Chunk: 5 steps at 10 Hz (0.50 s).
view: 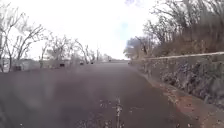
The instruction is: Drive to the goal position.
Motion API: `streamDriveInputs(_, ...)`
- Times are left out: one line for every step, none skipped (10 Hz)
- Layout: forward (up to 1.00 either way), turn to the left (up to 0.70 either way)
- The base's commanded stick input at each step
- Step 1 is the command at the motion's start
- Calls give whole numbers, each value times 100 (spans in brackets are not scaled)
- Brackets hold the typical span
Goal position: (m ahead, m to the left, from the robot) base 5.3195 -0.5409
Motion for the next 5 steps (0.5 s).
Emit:
streamDriveInputs(70, 0)
streamDriveInputs(70, 0)
streamDriveInputs(70, 0)
streamDriveInputs(70, 0)
streamDriveInputs(70, 0)
